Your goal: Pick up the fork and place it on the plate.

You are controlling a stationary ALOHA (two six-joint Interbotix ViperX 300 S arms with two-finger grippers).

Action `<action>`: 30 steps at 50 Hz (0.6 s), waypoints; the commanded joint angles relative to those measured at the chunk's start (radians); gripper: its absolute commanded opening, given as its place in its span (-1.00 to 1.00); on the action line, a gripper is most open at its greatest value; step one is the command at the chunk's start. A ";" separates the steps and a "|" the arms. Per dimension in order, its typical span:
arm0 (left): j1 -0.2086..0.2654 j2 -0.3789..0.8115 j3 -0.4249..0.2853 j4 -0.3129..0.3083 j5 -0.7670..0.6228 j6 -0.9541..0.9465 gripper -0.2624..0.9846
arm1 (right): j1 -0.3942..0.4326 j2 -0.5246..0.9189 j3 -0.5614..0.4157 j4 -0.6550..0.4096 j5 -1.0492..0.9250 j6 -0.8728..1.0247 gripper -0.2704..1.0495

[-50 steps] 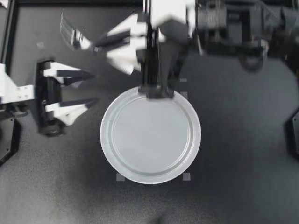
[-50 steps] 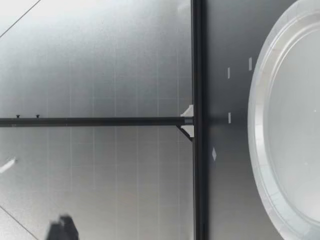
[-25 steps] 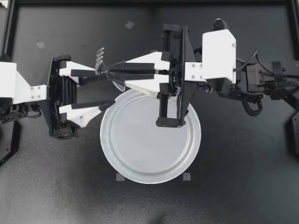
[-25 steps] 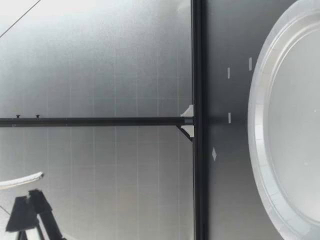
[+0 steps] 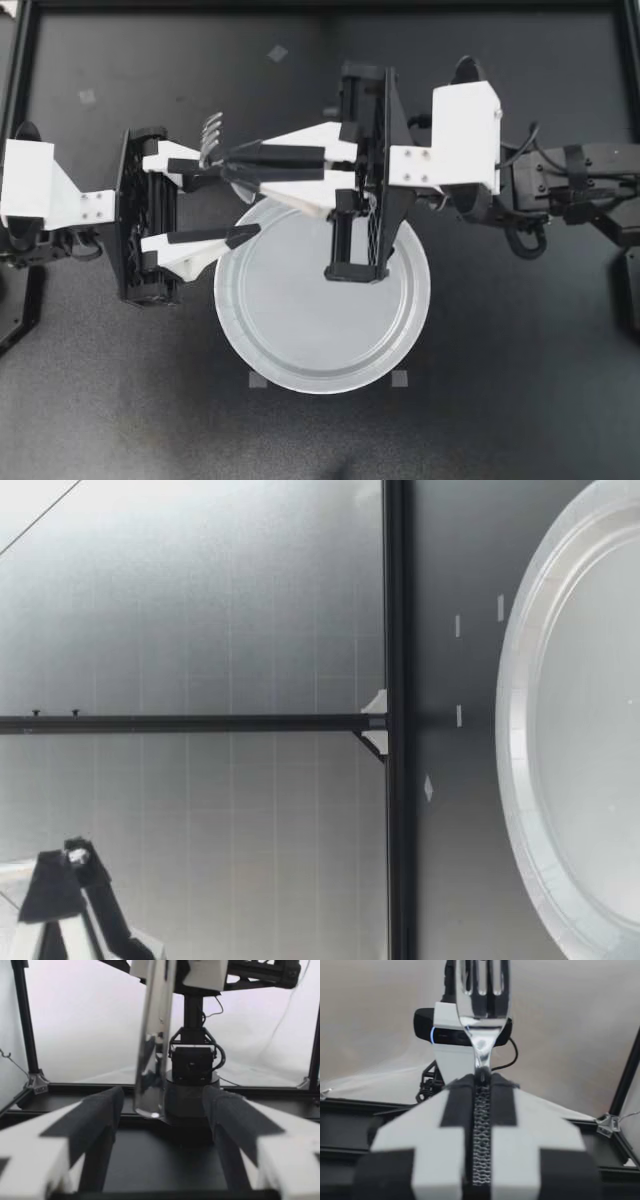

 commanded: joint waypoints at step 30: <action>-0.002 -0.032 0.000 0.002 -0.009 -0.012 -0.81 | 0.011 0.005 0.015 0.002 -0.067 0.008 -0.48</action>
